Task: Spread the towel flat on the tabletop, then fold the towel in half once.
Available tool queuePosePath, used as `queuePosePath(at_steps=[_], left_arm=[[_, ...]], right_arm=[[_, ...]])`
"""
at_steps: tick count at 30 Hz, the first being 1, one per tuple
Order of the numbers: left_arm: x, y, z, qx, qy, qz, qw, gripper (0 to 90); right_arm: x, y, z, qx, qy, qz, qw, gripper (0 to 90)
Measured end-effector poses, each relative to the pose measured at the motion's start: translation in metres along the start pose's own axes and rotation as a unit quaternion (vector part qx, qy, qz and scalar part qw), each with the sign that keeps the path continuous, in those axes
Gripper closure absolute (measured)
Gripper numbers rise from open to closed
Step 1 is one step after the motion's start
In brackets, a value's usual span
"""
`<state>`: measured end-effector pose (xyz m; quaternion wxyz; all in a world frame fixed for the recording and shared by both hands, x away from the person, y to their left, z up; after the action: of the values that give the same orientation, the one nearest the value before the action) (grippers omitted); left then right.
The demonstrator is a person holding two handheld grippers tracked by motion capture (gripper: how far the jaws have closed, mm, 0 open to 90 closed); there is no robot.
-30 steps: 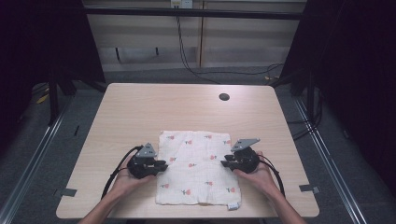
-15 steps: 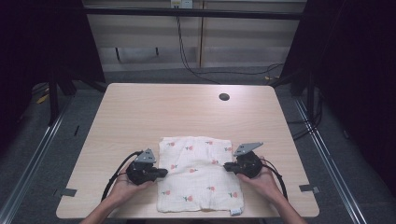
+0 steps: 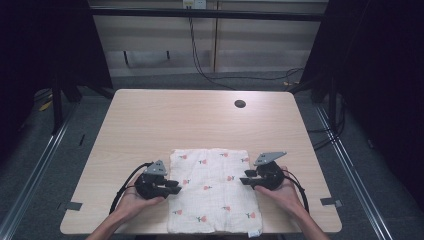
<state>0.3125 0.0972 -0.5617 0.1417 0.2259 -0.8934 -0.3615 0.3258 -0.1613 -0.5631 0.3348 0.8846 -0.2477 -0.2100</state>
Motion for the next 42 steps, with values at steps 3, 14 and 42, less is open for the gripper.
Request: queuePosePath(at_steps=[3,14,42], left_arm=[[-0.004,0.006,-0.009,0.017,0.005,-0.005,0.9998,66.9],[-0.047,0.032,-0.03,0.071,0.054,-0.04,0.9952,59.9],[-0.109,-0.007,-0.054,0.047,0.086,-0.072,0.9925,65.6]], right_arm=[[0.001,0.003,-0.005,0.01,0.0,-0.001,0.9999,61.0],[0.024,0.011,-0.028,0.032,-0.014,0.013,0.9993,57.2],[0.084,-0.001,-0.052,0.03,-0.05,0.024,0.998,70.9]])
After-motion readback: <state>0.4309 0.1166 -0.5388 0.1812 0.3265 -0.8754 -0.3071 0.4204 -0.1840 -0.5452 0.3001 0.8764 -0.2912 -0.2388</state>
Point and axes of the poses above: each handheld gripper's, and its own axes: y roughly backward along the jaws, z roughly out of its underside, x roughly to its right, the point moved 10 cm from there along -y, roughly forward along the jaws, and after that the axes turned 8 degrees about -z, right-handed, at the moved point
